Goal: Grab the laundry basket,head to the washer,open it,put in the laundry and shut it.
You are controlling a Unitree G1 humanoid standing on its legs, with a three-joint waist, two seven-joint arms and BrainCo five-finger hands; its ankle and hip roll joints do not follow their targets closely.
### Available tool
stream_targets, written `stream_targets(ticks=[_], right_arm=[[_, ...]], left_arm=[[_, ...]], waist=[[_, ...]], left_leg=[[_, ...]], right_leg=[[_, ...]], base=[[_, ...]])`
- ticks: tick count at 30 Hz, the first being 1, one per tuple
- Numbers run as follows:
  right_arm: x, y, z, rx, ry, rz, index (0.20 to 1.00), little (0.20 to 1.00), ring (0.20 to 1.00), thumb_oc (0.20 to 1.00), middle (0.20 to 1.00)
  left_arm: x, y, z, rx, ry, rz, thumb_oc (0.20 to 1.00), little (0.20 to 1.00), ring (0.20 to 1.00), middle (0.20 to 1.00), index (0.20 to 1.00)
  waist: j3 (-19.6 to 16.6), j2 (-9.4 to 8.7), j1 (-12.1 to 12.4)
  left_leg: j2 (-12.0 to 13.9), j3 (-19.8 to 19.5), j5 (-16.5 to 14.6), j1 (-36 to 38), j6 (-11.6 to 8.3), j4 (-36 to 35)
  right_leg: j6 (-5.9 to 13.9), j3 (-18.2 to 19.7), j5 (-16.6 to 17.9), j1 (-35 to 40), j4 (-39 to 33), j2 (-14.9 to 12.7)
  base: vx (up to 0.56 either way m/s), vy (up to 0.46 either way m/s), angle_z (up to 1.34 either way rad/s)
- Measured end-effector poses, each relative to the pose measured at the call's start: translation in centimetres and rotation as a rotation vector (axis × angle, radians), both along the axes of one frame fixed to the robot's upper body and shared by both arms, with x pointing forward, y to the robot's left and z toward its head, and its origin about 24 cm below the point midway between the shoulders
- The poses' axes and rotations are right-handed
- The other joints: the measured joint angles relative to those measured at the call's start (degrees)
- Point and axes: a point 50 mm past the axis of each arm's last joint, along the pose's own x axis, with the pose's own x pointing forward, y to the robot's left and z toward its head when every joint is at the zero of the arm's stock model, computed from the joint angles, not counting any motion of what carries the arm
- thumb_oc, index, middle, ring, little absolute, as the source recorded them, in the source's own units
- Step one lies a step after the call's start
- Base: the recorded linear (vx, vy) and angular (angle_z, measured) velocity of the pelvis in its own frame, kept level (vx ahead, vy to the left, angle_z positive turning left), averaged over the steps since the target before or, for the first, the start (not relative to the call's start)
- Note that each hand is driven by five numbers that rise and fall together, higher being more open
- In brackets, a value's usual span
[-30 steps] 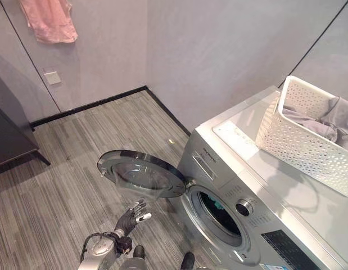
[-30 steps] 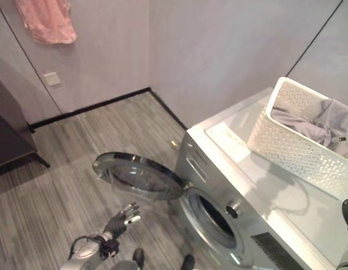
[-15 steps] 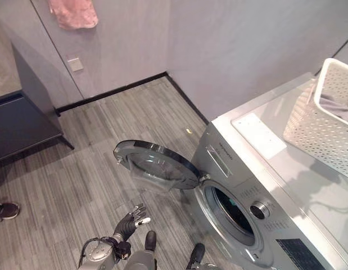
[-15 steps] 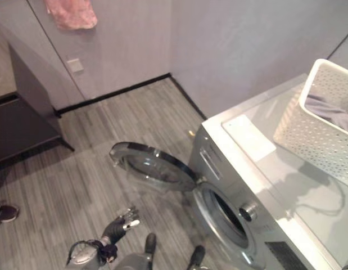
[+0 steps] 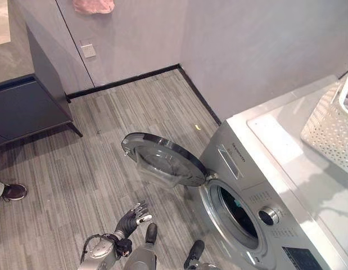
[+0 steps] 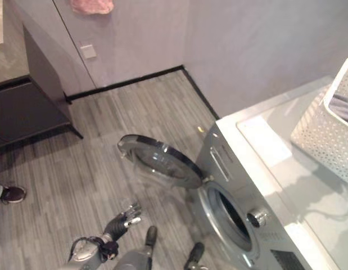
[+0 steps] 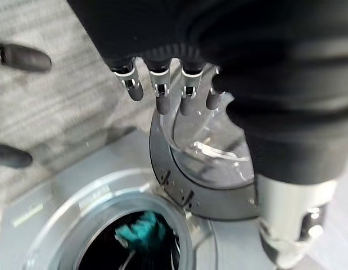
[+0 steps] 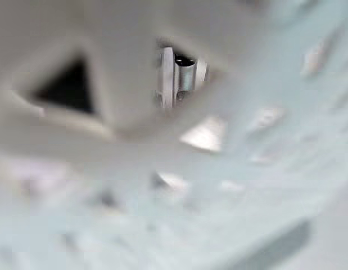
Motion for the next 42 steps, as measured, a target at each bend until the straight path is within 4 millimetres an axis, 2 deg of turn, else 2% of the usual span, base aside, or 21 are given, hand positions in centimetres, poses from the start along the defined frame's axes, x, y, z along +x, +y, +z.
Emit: stream_targets(ticks=[2,3,6,8,11,13,18,23,24,25,26,27,31,32,33,34,36,39,42], right_arm=[[0.4,1.4,-1.7,0.051,0.115,0.121,0.200,0.200,0.200,0.200,0.200],[1.2,2.9,-2.1,0.082,0.123,0.221,0.200,0.200,0.200,0.200,0.200],[2.1,5.3,-2.4,0.155,0.106,0.340,0.200,0.200,0.200,0.200,0.200],[2.6,8.3,-2.4,0.276,0.106,0.481,0.200,0.200,0.200,0.200,0.200],[3.0,10.5,-3.6,0.439,0.105,0.565,0.200,0.200,0.200,0.200,0.200],[3.6,11.1,-3.7,0.488,0.088,0.589,0.200,0.200,0.200,0.200,0.200],[4.7,10.9,-3.3,0.487,0.060,0.580,0.200,0.200,0.200,0.200,0.200],[4.8,11.1,-3.5,0.490,0.048,0.588,0.200,0.200,0.200,0.200,0.200],[4.9,10.9,-3.3,0.491,0.029,0.580,0.545,0.545,0.545,0.545,0.545],[5.1,10.6,-3.2,0.489,0.000,0.567,0.595,0.595,0.595,0.595,0.595],[5.6,10.3,-3.1,0.482,-0.046,0.547,0.768,0.768,0.768,0.768,0.768],[6.3,10.1,-2.7,0.467,-0.103,0.528,1.000,1.000,1.000,1.000,1.000],[7.4,8.0,-0.5,0.408,-0.360,0.385,1.000,1.000,1.000,1.000,1.000],[7.7,7.3,0.5,0.394,-0.427,0.334,1.000,1.000,1.000,1.000,1.000],[7.8,5.9,2.4,0.348,-0.562,0.232,1.000,1.000,1.000,1.000,1.000],[7.8,5.5,3.0,0.336,-0.596,0.196,1.000,1.000,1.000,1.000,1.000],[8.3,5.2,4.8,0.280,-0.646,0.154,1.000,1.000,1.000,1.000,1.000],[9.1,5.7,6.4,0.263,-0.694,0.176,1.000,1.000,1.000,1.000,1.000],[9.2,5.9,6.4,0.267,-0.693,0.184,1.000,1.000,1.000,1.000,1.000]], left_arm=[[0.0,-0.3,0.0,-0.012,-0.001,-0.006,1.000,1.000,1.000,1.000,1.000],[-0.1,-0.4,-0.1,-0.015,0.001,-0.006,1.000,1.000,1.000,1.000,1.000],[0.4,-1.1,0.2,-0.035,-0.022,-0.021,1.000,1.000,1.000,1.000,1.000],[0.6,-1.3,0.7,-0.044,-0.047,-0.030,1.000,1.000,1.000,1.000,1.000],[1.1,-1.2,1.0,-0.042,-0.072,-0.046,1.000,1.000,1.000,1.000,1.000],[1.1,-1.2,1.1,-0.046,-0.081,-0.051,1.000,1.000,1.000,1.000,1.000],[0.9,-0.4,1.1,-0.029,-0.082,-0.036,1.000,1.000,1.000,1.000,1.000],[0.4,0.2,0.9,-0.038,-0.064,-0.007,1.000,1.000,1.000,1.000,1.000],[0.3,0.2,0.9,-0.038,-0.063,-0.005,1.000,1.000,1.000,1.000,1.000],[0.4,0.2,0.9,-0.038,-0.063,-0.005,1.000,1.000,1.000,1.000,1.000],[0.3,0.1,0.9,-0.038,-0.062,-0.007,1.000,1.000,1.000,1.000,1.000],[0.3,0.1,0.8,-0.039,-0.059,-0.006,1.000,1.000,1.000,1.000,1.000],[1.0,0.2,1.2,-0.033,-0.082,0.009,1.000,1.000,1.000,1.000,1.000],[1.1,0.2,1.2,-0.035,-0.085,0.020,1.000,1.000,1.000,1.000,1.000],[1.2,0.3,1.2,-0.036,-0.088,0.049,1.000,1.000,1.000,1.000,1.000],[1.3,0.4,1.3,-0.034,-0.089,0.055,1.000,1.000,1.000,1.000,1.000],[1.3,0.3,1.2,-0.034,-0.088,0.055,1.000,1.000,1.000,1.000,1.000],[1.6,0.0,1.4,-0.038,-0.096,0.047,1.000,1.000,1.000,1.000,1.000],[1.6,0.1,1.2,-0.032,-0.086,0.048,1.000,1.000,1.000,1.000,1.000]], waist=[[0.0,-0.82,-0.3],[-0.1,-1.64,-1.3],[1.0,-1.71,-2.1],[1.6,-2.93,-2.9],[2.0,-4.56,-2.5],[2.0,-5.08,-2.6],[2.0,-5.27,-2.4],[1.5,-5.85,-2.5],[1.7,-5.63,-2.4],[1.5,-5.87,-2.4],[1.5,-5.86,-2.6],[1.6,-5.70,-2.7],[1.9,-3.98,-2.7],[1.6,-3.12,-2.8],[1.0,-1.71,-2.6],[0.8,-1.43,-2.5],[0.8,-1.17,-2.5],[0.8,-1.18,-2.0],[0.8,-1.31,-0.9]], left_leg=[[0.1,0.0,0.1,0.2,0.04,0.1],[0.2,0.1,0.1,0.7,0.05,0.0],[0.6,0.4,0.0,2.0,-0.07,-0.1],[1.3,0.7,0.1,2.8,-0.57,-0.2],[2.1,1.8,-0.1,4.1,-1.09,-0.3],[2.3,2.3,-0.2,4.6,-1.14,-0.3],[2.2,3.8,-0.3,6.0,-1.09,-0.9],[2.3,3.8,-0.4,6.2,-1.09,-1.0],[2.2,3.8,-0.3,6.2,-1.04,-0.9],[2.2,3.9,-0.2,6.2,-1.01,-0.8],[2.2,3.9,-0.3,6.4,-0.99,-0.9],[2.2,4.1,-0.3,6.9,-0.95,-1.0],[2.0,4.2,-0.5,7.0,-0.77,-0.9],[1.9,4.2,-0.5,7.0,-0.75,-0.9],[1.9,4.2,-0.4,7.0,-0.69,-0.9],[1.9,4.1,-0.4,7.0,-0.68,-0.9],[2.1,4.1,-0.4,7.1,-0.68,-0.8],[2.2,3.6,-0.4,6.9,-0.68,-0.7],[2.1,3.5,-0.4,6.9,-0.69,-0.6]], right_leg=[[0.16,0.0,0.1,0.2,0.0,0.1],[0.15,0.2,0.1,0.5,0.0,0.3],[0.11,0.4,0.0,1.6,0.0,0.5],[-0.01,0.7,0.0,2.1,0.0,1.1],[-0.24,1.9,-0.2,2.7,0.0,1.9],[-0.34,2.5,-0.2,2.9,0.0,1.9],[-0.22,3.6,0.0,3.3,0.0,1.8],[-0.20,3.8,0.0,3.5,0.0,1.8],[-0.51,3.8,0.2,3.5,0.1,1.8],[-0.66,3.8,0.5,3.5,0.1,1.8],[-0.65,3.8,0.5,3.7,0.0,1.7],[-0.64,3.9,0.5,4.1,0.0,1.7],[-0.20,4.1,0.2,4.2,0.0,1.5],[-0.16,4.1,0.2,4.2,0.0,1.5],[-0.39,4.1,0.4,4.2,0.0,1.5],[-0.53,4.1,0.6,4.3,0.1,1.6],[-0.56,4.0,0.6,4.3,0.4,1.8],[-0.70,3.6,0.5,4.4,0.4,1.9],[-0.68,3.4,0.5,4.6,0.4,1.8]], base=[[0.00,-0.002,-0.02],[-0.01,-0.003,-0.11],[-0.01,-0.014,-0.08],[-0.02,-0.012,-0.11],[0.00,-0.002,-0.18],[-0.03,0.008,-0.17],[-0.03,0.013,-0.13],[0.02,-0.005,0.00],[-0.05,0.028,-0.03],[0.00,0.000,0.00],[0.02,-0.002,-0.05],[0.01,-0.001,-0.04],[0.02,0.001,-0.01],[0.04,-0.004,-0.01],[0.04,-0.009,0.01],[0.04,-0.014,0.00],[0.04,-0.021,-0.02],[0.04,-0.019,0.06],[0.04,-0.012,0.05]])
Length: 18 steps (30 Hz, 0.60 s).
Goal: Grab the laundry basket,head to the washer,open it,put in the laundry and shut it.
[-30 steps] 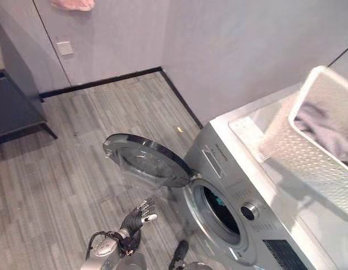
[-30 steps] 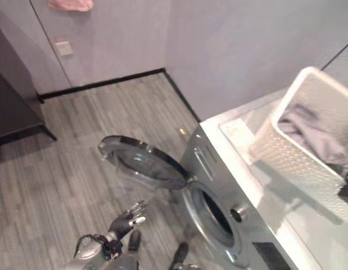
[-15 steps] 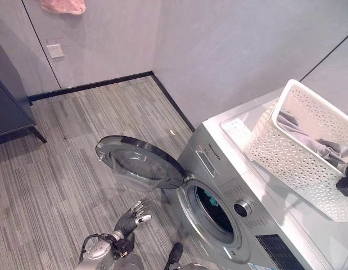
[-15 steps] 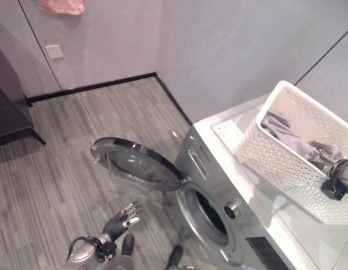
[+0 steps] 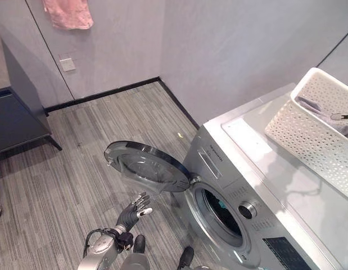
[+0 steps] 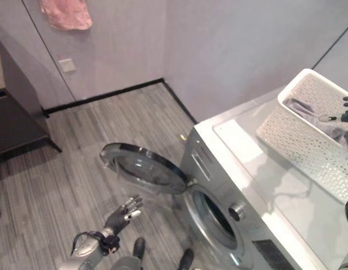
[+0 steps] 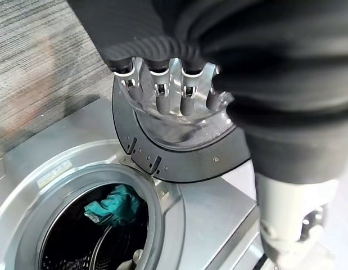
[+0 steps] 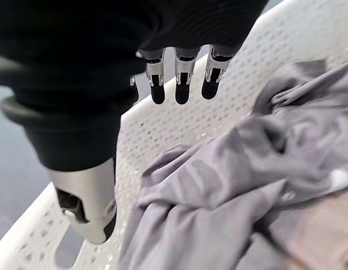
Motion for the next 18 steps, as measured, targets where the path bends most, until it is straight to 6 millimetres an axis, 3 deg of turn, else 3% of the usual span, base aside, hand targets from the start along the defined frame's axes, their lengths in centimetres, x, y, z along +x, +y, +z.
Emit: stream_targets(ticks=[8,10,11,13,14,15,16,18], right_arm=[[-0.9,-0.9,-1.4,-0.067,0.132,-0.045,1.000,1.000,1.000,1.000,1.000],[-1.4,-1.3,-2.4,-0.082,0.200,-0.076,0.655,0.655,0.655,0.655,0.655],[-2.0,-1.8,-3.3,-0.092,0.255,-0.095,0.570,0.570,0.570,0.570,0.570],[-3.6,-2.7,-5.0,-0.112,0.394,-0.114,0.551,0.551,0.551,0.551,0.551],[-4.4,-3.4,-4.4,-0.129,0.421,-0.127,0.561,0.561,0.561,0.561,0.561],[-4.8,-3.5,-4.8,-0.140,0.474,-0.119,0.580,0.580,0.580,0.580,0.580],[-5.2,-3.6,-5.2,-0.146,0.527,-0.097,0.652,0.652,0.652,0.652,0.652],[-5.8,-3.7,-6.0,-0.145,0.597,-0.071,0.630,0.630,0.630,0.630,0.630]], left_arm=[[-0.8,0.5,-0.5,0.032,0.037,-0.024,1.000,1.000,1.000,1.000,1.000],[-0.9,0.4,-0.5,0.029,0.038,-0.027,1.000,1.000,1.000,1.000,1.000],[-0.7,0.3,-0.3,0.025,0.028,-0.033,1.000,1.000,1.000,1.000,1.000],[-0.4,0.2,0.1,0.022,0.011,-0.043,1.000,1.000,1.000,1.000,1.000],[-0.5,0.3,0.0,0.025,0.014,-0.042,1.000,1.000,1.000,1.000,1.000],[-0.5,0.5,0.0,0.031,0.021,-0.045,1.000,1.000,1.000,1.000,1.000],[-0.7,0.7,-0.1,0.037,0.029,-0.048,1.000,1.000,1.000,1.000,1.000],[-0.9,0.9,-0.3,0.045,0.049,-0.047,1.000,1.000,1.000,1.000,1.000]], waist=[[0.6,-1.46,0.3],[0.9,-1.55,0.8],[1.1,-1.63,1.6],[1.9,-1.28,1.6],[2.0,-1.14,1.7],[2.0,-1.19,1.7],[2.0,-1.19,1.7],[2.0,-1.29,2.0]], left_leg=[[0.0,-0.2,-0.1,-0.1,-0.01,-0.1],[0.0,-0.3,0.1,-1.4,-0.09,0.0],[0.0,-0.2,0.2,-2.2,-0.09,0.0],[-0.2,-1.8,0.5,-3.9,-0.22,0.6],[-0.3,-2.4,0.7,-4.3,-0.23,0.5],[-0.3,-2.7,0.7,-4.4,-0.24,0.5],[-0.3,-3.1,0.6,-4.3,-0.26,0.4],[-0.3,-3.1,0.6,-4.3,-0.27,0.2]], right_leg=[[0.30,-0.1,-0.6,0.0,-0.4,-0.1],[0.24,-0.1,-0.5,-1.0,-0.4,-0.1],[0.26,0.0,-0.4,-1.8,-0.4,-0.1],[0.16,-1.6,-0.3,-2.6,-0.4,-0.1],[0.16,-2.2,-0.3,-2.8,-0.4,-0.1],[0.22,-2.5,-0.4,-2.7,-0.4,-0.1],[0.26,-3.0,-0.5,-2.5,-0.4,-0.1],[0.25,-3.1,-0.6,-2.5,-0.4,-0.1]], base=[[0.04,-0.027,0.01],[-0.04,-0.032,0.00],[-0.02,-0.022,0.11],[-0.01,-0.016,0.31],[0.02,-0.006,0.34],[0.02,-0.008,0.25],[0.03,-0.012,0.15],[0.01,-0.005,0.04]])
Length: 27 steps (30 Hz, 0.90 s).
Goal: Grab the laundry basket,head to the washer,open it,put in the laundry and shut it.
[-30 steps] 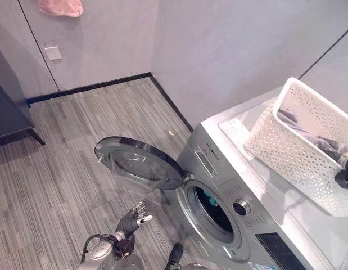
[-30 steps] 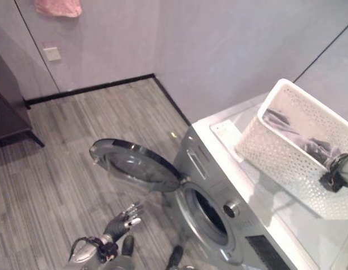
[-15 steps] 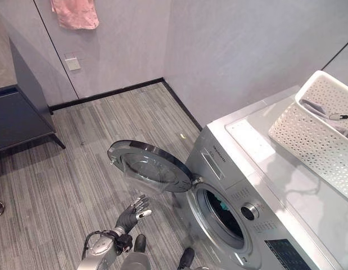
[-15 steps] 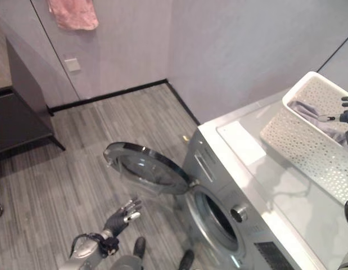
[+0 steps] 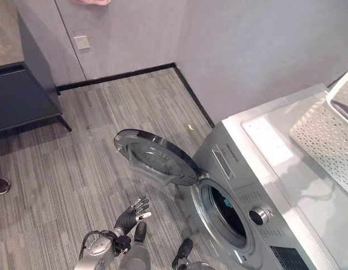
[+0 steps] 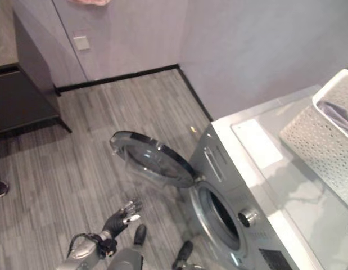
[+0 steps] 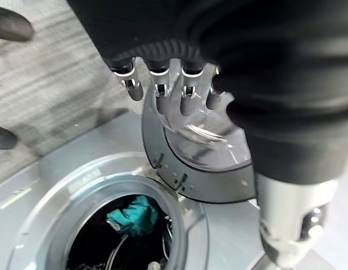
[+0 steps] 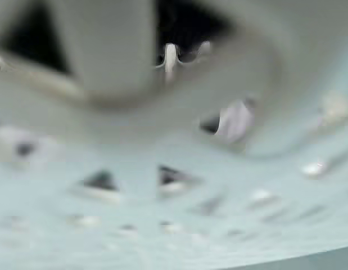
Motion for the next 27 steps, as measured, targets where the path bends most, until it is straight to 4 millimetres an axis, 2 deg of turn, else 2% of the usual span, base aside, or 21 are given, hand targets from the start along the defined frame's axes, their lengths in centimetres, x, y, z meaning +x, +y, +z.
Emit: stream_targets(ticks=[1,2,3,6,11,13,15,16,18,21,23,27], right_arm=[[0.0,0.1,0.0,0.003,0.016,0.018,0.652,0.652,0.652,0.652,0.652],[-0.2,0.3,-0.5,0.008,0.054,0.038,0.636,0.636,0.636,0.636,0.636],[0.1,1.0,-1.0,0.001,0.089,0.100,0.586,0.586,0.586,0.586,0.586],[0.7,1.9,-1.1,0.035,0.104,0.156,0.555,0.555,0.555,0.555,0.555],[2.9,7.0,-1.0,0.115,0.112,0.423,0.545,0.545,0.545,0.545,0.545],[3.1,8.3,-1.2,0.150,0.117,0.484,0.539,0.539,0.539,0.539,0.539],[3.2,9.4,-1.8,0.190,0.132,0.531,0.514,0.514,0.514,0.514,0.514],[3.6,10.6,-1.9,0.219,0.133,0.578,0.511,0.511,0.511,0.511,0.511],[3.6,11.7,-2.5,0.278,0.144,0.622,0.576,0.576,0.576,0.576,0.576],[3.4,11.7,-2.3,0.301,0.130,0.619,1.000,1.000,1.000,1.000,1.000],[3.2,11.3,-2.6,0.311,0.128,0.598,1.000,1.000,1.000,1.000,1.000],[3.7,8.9,-3.1,0.328,0.006,0.454,1.000,1.000,1.000,1.000,1.000]], left_arm=[[0.0,0.0,0.0,0.001,0.006,-0.001,1.000,1.000,1.000,1.000,1.000],[-0.2,-0.1,-0.1,-0.001,0.012,-0.007,1.000,1.000,1.000,1.000,1.000],[0.1,-0.1,0.0,0.000,0.002,-0.009,1.000,1.000,1.000,1.000,1.000],[0.5,-0.6,0.2,-0.012,-0.009,-0.016,1.000,1.000,1.000,1.000,1.000],[0.6,-1.0,0.3,-0.028,-0.017,-0.015,1.000,1.000,1.000,1.000,1.000],[0.7,-1.4,0.3,-0.038,-0.022,-0.017,1.000,1.000,1.000,1.000,1.000],[0.8,-1.5,0.4,-0.035,-0.024,-0.027,1.000,1.000,1.000,1.000,1.000],[1.0,-1.6,0.5,-0.036,-0.034,-0.036,1.000,1.000,1.000,1.000,1.000],[1.1,-1.7,0.6,-0.039,-0.040,-0.038,1.000,1.000,1.000,1.000,1.000],[1.2,-1.8,0.7,-0.042,-0.048,-0.040,1.000,1.000,1.000,1.000,1.000],[1.2,-1.8,0.8,-0.043,-0.050,-0.039,1.000,1.000,1.000,1.000,1.000],[1.1,-1.7,0.8,-0.040,-0.051,-0.032,1.000,1.000,1.000,1.000,1.000]], waist=[[0.0,-0.05,0.1],[0.0,-0.32,-0.1],[0.0,-1.02,0.0],[0.1,-1.68,-0.8],[0.2,-2.41,-2.5],[0.3,-2.82,-3.1],[-0.3,-3.63,-3.4],[-0.1,-4.31,-3.8],[-0.4,-5.26,-4.0],[-0.6,-5.58,-4.4],[-0.7,-5.73,-4.5],[-1.0,-6.04,-4.9]], left_leg=[[0.0,0.0,0.0,0.1,0.00,-0.2],[0.0,0.1,0.0,0.3,0.00,-0.3],[0.0,0.0,0.0,0.3,0.00,-0.4],[-0.1,0.3,0.0,0.7,0.00,-0.4],[0.1,1.8,0.0,2.8,-0.02,-1.1],[0.2,2.1,0.0,3.3,-0.05,-1.2],[0.4,2.7,0.0,3.5,-0.08,-1.3],[0.5,3.8,0.0,4.3,-0.10,-1.6],[0.6,4.9,-0.2,5.3,-0.13,-1.7],[0.6,5.1,-0.3,6.7,-0.17,-1.8],[0.7,5.2,-0.4,7.3,-0.22,-2.1],[0.6,6.0,-0.4,7.3,-0.18,-2.1]], right_leg=[[0.01,0.0,0.0,0.0,0.0,0.0],[0.03,0.2,0.0,0.0,0.1,0.1],[0.04,0.2,-0.1,0.0,0.0,0.1],[0.04,0.4,0.0,0.2,0.0,0.0],[0.01,1.9,0.2,1.2,0.1,0.2],[-0.02,2.1,0.3,1.4,0.5,0.1],[0.01,2.9,0.3,1.3,0.4,0.2],[0.01,3.8,0.5,1.4,0.4,0.3],[-0.01,4.7,0.6,1.7,0.2,0.2],[0.20,4.9,0.4,2.9,0.3,0.3],[0.26,4.9,0.3,3.4,0.0,0.3],[0.10,5.7,0.4,3.1,0.2,0.2]], base=[[-0.01,-0.001,-0.03],[0.00,0.000,0.00],[-0.01,0.003,-0.04],[0.00,-0.003,-0.05],[-0.03,0.029,-0.16],[0.01,0.002,-0.10],[0.01,-0.004,-0.17],[0.01,-0.008,-0.38],[0.02,-0.012,-0.29],[0.01,-0.005,-0.03],[0.00,0.000,0.00],[-0.01,-0.001,-0.10]])
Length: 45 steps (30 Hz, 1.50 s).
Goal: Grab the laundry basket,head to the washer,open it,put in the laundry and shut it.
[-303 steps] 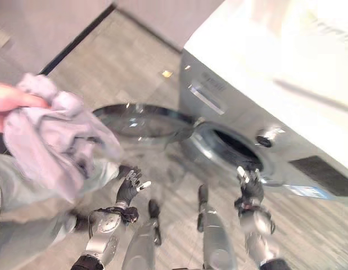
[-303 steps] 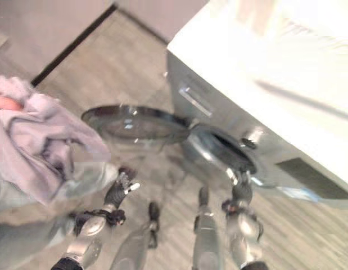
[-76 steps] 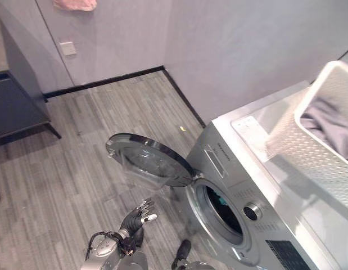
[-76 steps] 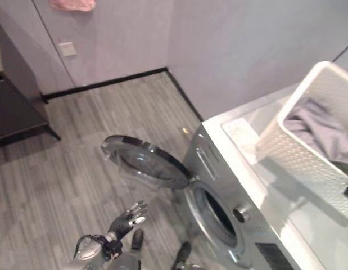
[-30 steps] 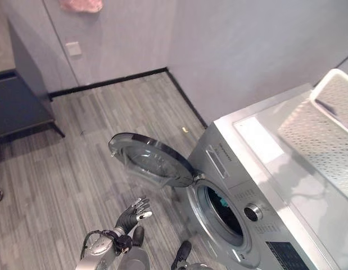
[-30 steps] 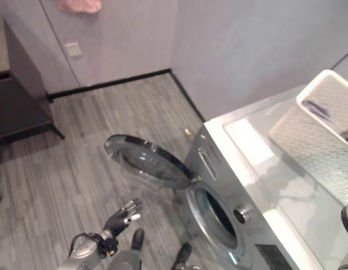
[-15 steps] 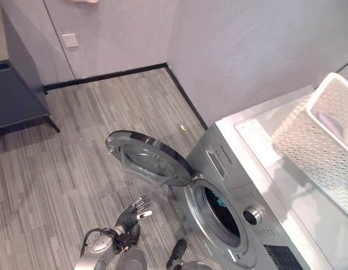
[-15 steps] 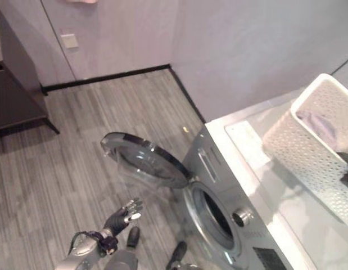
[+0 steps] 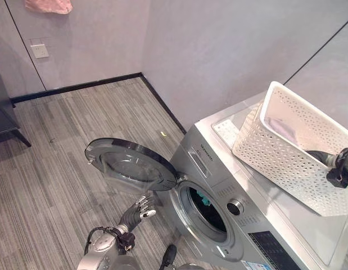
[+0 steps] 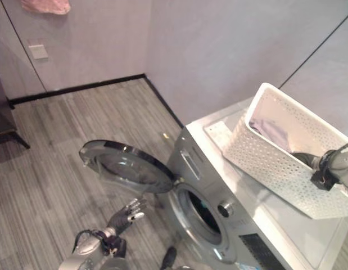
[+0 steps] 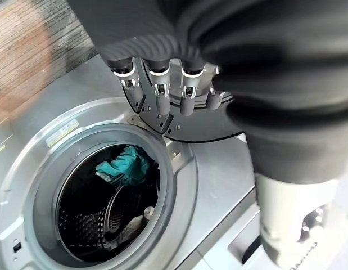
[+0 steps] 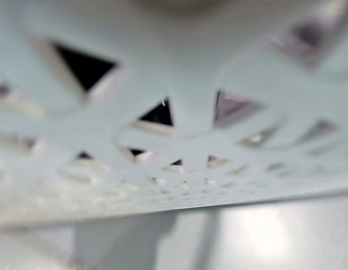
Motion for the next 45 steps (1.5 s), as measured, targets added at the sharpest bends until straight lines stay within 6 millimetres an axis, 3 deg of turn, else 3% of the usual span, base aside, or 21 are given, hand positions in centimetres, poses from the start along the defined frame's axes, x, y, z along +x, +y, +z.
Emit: stream_targets(ticks=[2,5,9,15,30,32,39,45], right_arm=[[0.7,-2.1,0.9,0.048,-0.165,-0.186,1.000,1.000,1.000,1.000,1.000],[0.2,-4.5,2.4,0.037,-0.267,-0.346,1.000,1.000,1.000,1.000,1.000],[-0.2,-6.2,4.3,-0.006,-0.348,-0.468,1.000,1.000,1.000,1.000,1.000],[0.1,-6.0,4.2,-0.020,-0.340,-0.459,1.000,1.000,1.000,1.000,1.000],[-0.7,-6.6,2.7,-0.148,-0.215,-0.475,1.000,1.000,1.000,1.000,1.000],[-1.4,-7.2,1.9,-0.219,-0.146,-0.504,1.000,1.000,1.000,1.000,1.000],[-1.1,-7.2,2.2,-0.283,-0.121,-0.491,1.000,1.000,1.000,1.000,1.000],[-2.2,-8.3,2.7,-0.331,-0.119,-0.549,1.000,1.000,1.000,1.000,1.000]], left_arm=[[0.1,0.4,0.1,0.005,-0.007,0.028,1.000,1.000,1.000,1.000,1.000],[0.1,0.8,0.0,0.018,-0.011,0.045,1.000,1.000,1.000,1.000,1.000],[-0.1,1.4,-0.1,0.026,-0.003,0.075,1.000,1.000,1.000,1.000,1.000],[-0.8,1.9,-0.8,0.039,0.035,0.092,1.000,1.000,1.000,1.000,1.000],[-1.0,1.8,-0.9,0.039,0.038,0.081,1.000,1.000,1.000,1.000,1.000],[-1.1,1.5,-0.8,0.037,0.040,0.062,1.000,1.000,1.000,1.000,1.000],[-0.9,1.1,-0.7,0.025,0.036,0.039,1.000,1.000,1.000,1.000,1.000],[-0.9,1.8,-0.3,0.044,0.036,0.019,1.000,1.000,1.000,1.000,1.000]], waist=[[0.0,0.33,-0.3],[-0.5,1.22,-0.2],[-1.1,2.26,-0.1],[-1.9,3.67,0.5],[-2.2,3.35,1.7],[-2.1,3.47,3.4],[0.5,6.21,7.0],[2.8,6.14,8.9]], left_leg=[[-0.1,0.4,-0.1,-0.2,0.15,0.0],[-0.1,0.3,-0.1,-0.1,0.17,0.1],[0.0,-0.3,-0.1,-0.1,0.17,0.0],[-0.1,-1.5,-0.1,-0.2,0.17,0.0],[-0.2,-2.8,-0.1,-1.9,0.15,0.6],[-0.2,-3.6,0.2,-3.2,0.00,0.6],[-0.7,-7.7,1.8,-7.3,-0.03,0.7],[-0.8,-9.3,2.0,-8.7,-0.29,0.8]], right_leg=[[0.04,0.6,0.2,-0.4,-0.2,-0.1],[-0.06,0.5,0.3,-0.2,-0.2,-0.1],[-0.10,0.0,0.3,0.1,-0.2,0.0],[-0.13,-1.2,0.1,0.6,-0.2,0.1],[-0.04,-2.5,-0.1,0.0,-0.2,0.0],[-0.07,-3.0,-0.2,-1.0,-0.2,0.0],[-0.05,-7.2,-0.3,-2.8,-0.1,-0.1],[-0.03,-8.8,-0.6,-3.3,-0.2,-0.1]], base=[[-0.01,-0.003,-0.11],[0.00,0.000,0.00],[0.01,-0.010,0.06],[0.02,-0.010,0.10],[0.00,-0.014,0.04],[-0.02,-0.011,0.16],[-0.03,-0.027,0.31],[-0.02,-0.019,0.14]])
